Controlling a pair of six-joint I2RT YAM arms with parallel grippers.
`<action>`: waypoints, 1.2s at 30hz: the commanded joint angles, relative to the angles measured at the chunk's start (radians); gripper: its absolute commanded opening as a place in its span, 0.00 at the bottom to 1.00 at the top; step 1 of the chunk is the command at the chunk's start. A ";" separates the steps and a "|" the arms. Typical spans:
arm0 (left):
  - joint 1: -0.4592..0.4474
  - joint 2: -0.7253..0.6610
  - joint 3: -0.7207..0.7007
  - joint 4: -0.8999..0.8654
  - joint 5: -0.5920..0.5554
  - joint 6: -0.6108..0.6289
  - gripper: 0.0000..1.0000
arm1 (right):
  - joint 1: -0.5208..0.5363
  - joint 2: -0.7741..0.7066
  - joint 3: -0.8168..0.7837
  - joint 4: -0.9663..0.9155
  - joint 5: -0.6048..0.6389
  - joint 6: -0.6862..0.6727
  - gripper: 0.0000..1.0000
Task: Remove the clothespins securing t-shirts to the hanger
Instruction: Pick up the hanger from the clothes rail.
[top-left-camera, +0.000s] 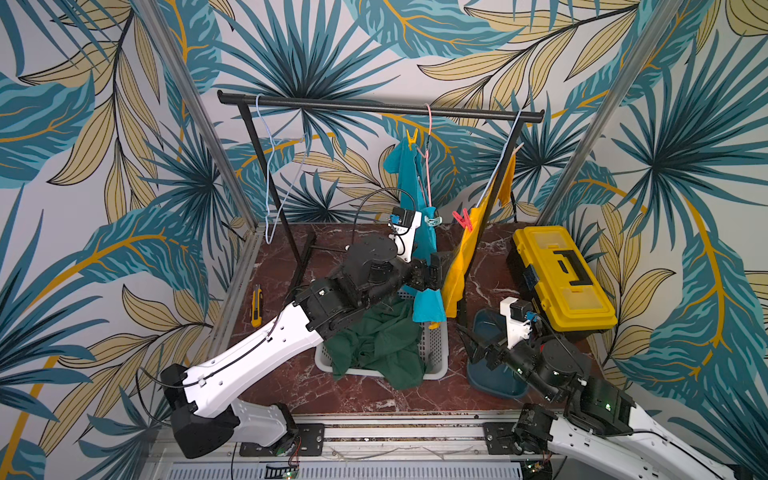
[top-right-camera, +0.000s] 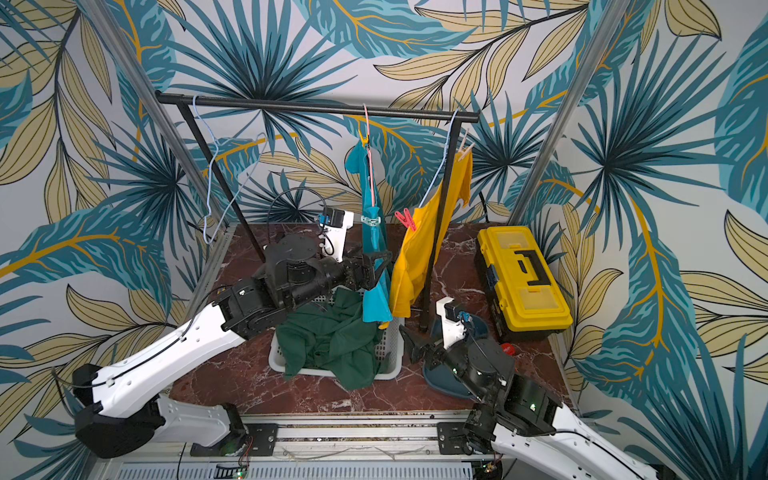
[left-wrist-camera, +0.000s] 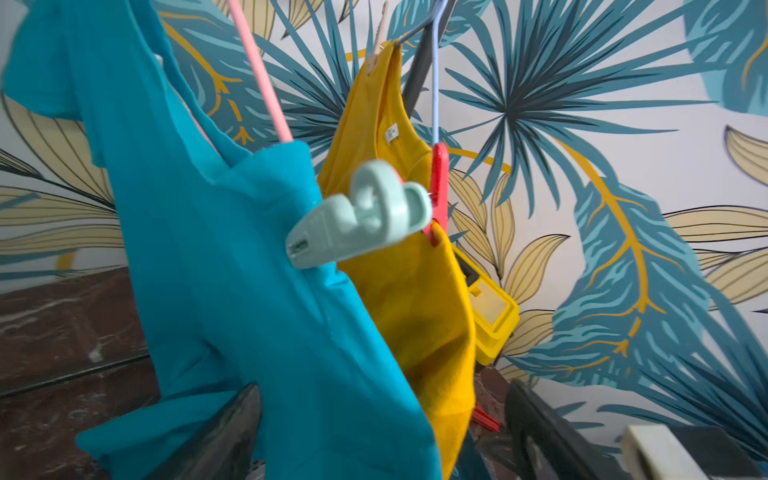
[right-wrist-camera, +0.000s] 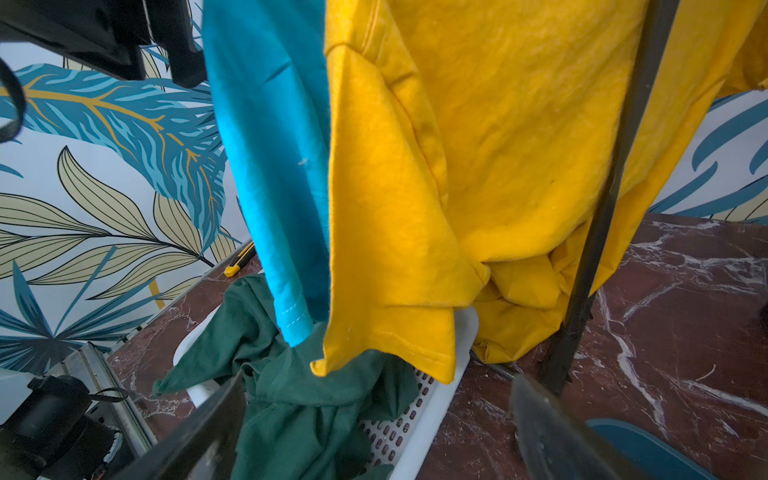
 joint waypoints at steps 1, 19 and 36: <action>0.001 0.007 0.075 -0.029 -0.096 0.050 0.81 | -0.002 -0.027 -0.019 -0.021 0.018 -0.016 1.00; 0.033 0.083 0.176 -0.177 0.050 -0.044 0.55 | -0.001 -0.129 -0.010 -0.092 0.054 -0.035 1.00; 0.022 0.090 0.219 -0.279 -0.113 0.003 0.21 | -0.001 -0.131 -0.024 -0.084 0.060 -0.031 1.00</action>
